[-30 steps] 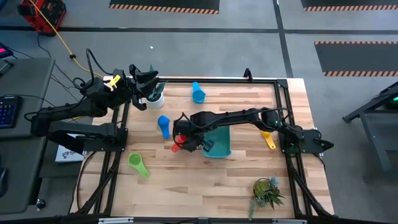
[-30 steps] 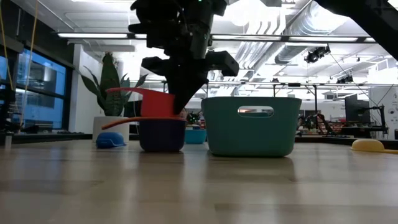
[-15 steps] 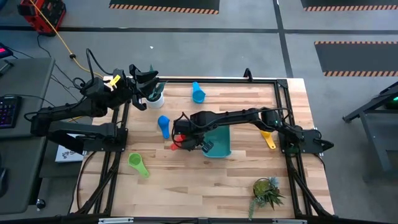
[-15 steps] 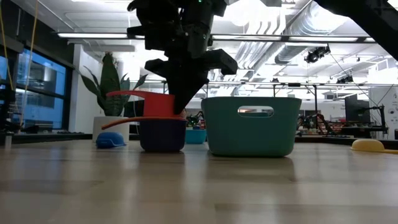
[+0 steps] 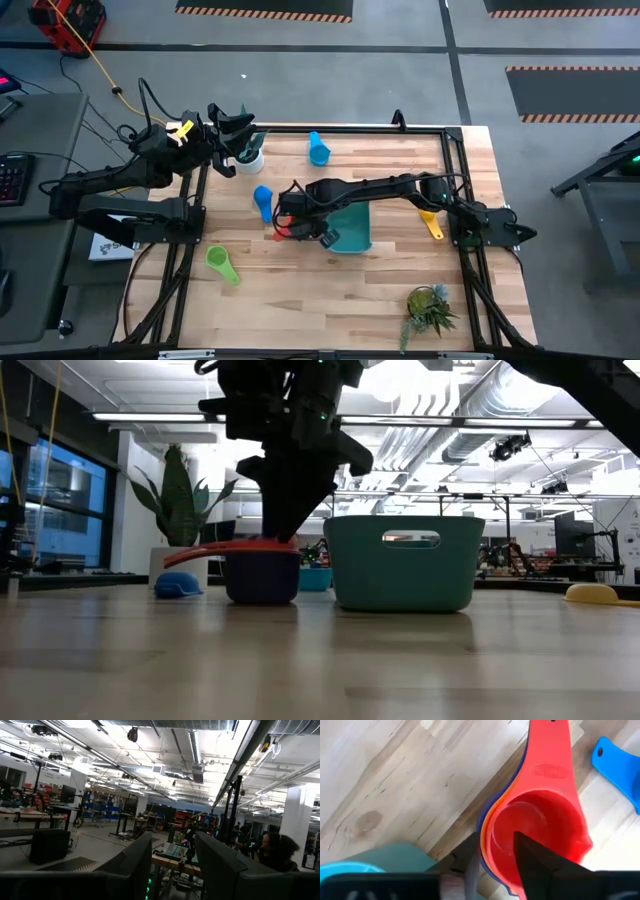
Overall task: Nest measuring cups in basket
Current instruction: Stack the red measuring cup on top of the orange measuring cup, then stack the light blue measuring cup on top of the red measuring cup
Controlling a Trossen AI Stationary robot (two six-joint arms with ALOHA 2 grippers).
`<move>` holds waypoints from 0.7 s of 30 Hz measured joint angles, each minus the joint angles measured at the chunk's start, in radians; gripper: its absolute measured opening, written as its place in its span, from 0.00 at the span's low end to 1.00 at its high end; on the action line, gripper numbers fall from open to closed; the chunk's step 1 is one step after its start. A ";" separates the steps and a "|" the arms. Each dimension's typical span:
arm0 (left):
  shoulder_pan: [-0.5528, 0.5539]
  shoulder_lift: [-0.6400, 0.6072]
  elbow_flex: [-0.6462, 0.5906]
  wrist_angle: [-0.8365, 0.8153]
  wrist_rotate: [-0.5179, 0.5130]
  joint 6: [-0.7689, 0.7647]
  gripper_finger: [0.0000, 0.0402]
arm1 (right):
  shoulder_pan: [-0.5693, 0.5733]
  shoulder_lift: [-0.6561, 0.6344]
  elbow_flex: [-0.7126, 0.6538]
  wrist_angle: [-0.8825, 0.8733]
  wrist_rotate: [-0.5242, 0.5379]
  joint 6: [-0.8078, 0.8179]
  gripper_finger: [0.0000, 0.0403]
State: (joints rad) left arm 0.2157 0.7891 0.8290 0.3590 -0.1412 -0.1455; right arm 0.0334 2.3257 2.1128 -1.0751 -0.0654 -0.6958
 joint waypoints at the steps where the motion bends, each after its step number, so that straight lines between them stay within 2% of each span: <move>1: 0.000 0.000 0.000 0.000 0.000 0.000 0.35 | 0.000 0.000 0.000 0.000 0.000 0.010 0.31; 7: 0.000 0.000 0.000 0.000 0.000 0.000 0.35 | -0.009 -0.003 0.086 -0.067 -0.042 0.089 0.37; 10: 0.000 0.000 0.000 0.000 0.000 0.000 0.35 | -0.024 -0.004 0.166 -0.139 -0.117 0.132 0.36; 14: 0.000 0.000 0.000 0.000 0.000 0.000 0.35 | -0.050 -0.016 0.243 -0.283 -0.138 0.187 0.36; 18: 0.000 0.000 0.000 -0.002 0.000 0.000 0.35 | -0.082 -0.116 0.122 -0.351 -0.153 0.246 0.36; 21: 0.000 0.000 0.000 -0.015 0.000 0.000 0.35 | -0.105 -0.203 -0.026 -0.357 -0.181 0.294 0.36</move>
State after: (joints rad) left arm 0.2153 0.7887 0.8291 0.3437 -0.1410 -0.1453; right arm -0.0712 2.1230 2.0866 -1.4318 -0.2463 -0.4018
